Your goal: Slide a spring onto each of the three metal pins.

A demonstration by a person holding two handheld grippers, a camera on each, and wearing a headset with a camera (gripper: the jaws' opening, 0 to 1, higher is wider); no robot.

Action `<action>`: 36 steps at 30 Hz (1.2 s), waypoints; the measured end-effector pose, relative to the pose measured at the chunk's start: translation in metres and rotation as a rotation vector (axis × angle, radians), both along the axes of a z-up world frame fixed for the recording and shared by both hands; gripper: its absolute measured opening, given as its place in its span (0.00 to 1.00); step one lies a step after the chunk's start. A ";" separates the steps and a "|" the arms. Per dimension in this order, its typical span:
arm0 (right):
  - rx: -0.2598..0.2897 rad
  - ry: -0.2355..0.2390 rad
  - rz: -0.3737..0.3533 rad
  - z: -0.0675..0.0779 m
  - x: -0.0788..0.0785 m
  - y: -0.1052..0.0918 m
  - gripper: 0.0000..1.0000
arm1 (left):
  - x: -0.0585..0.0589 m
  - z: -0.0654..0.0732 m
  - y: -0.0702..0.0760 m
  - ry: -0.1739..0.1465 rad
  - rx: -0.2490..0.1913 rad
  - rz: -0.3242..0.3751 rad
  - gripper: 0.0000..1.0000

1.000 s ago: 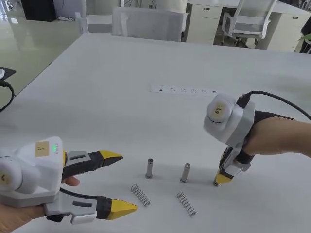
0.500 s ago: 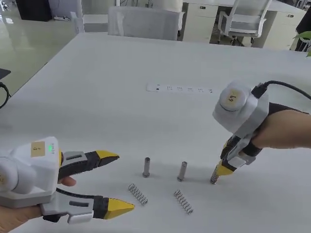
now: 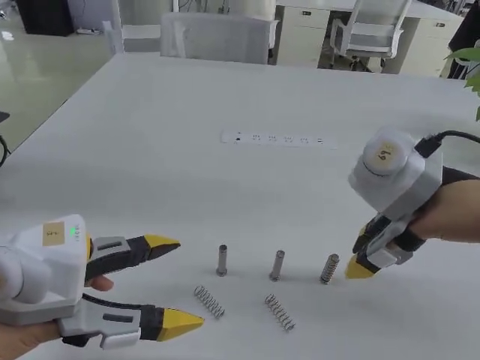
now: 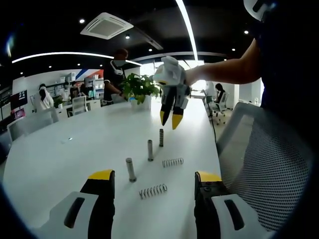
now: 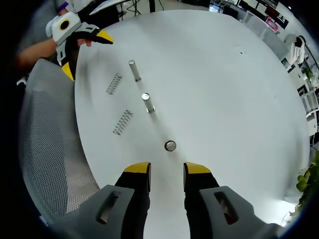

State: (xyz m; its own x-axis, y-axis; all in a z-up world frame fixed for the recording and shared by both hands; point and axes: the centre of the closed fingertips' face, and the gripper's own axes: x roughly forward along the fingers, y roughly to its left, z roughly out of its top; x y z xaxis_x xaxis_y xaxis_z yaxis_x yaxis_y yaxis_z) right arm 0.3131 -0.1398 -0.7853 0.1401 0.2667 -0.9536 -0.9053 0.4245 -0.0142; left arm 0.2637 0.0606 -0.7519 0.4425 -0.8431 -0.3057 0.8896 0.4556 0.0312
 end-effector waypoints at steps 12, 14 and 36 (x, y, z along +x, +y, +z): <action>0.067 0.065 -0.016 -0.009 -0.030 0.021 0.22 | 0.002 0.000 -0.003 -0.001 0.000 -0.006 0.60; 0.075 0.074 -0.010 -0.012 -0.035 0.026 0.22 | 0.002 0.000 -0.004 0.000 0.000 -0.007 0.60; 0.117 0.123 0.000 -0.036 -0.049 0.086 0.16 | 0.001 -0.002 -0.003 -0.007 -0.004 -0.009 0.58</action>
State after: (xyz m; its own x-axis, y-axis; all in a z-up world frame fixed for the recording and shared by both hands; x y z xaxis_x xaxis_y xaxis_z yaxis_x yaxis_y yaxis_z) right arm 0.2637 -0.0540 -0.8213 0.0238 0.3768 -0.9260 -0.8970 0.4171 0.1466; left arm 0.2652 0.0578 -0.7538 0.4369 -0.8484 -0.2990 0.8935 0.4477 0.0352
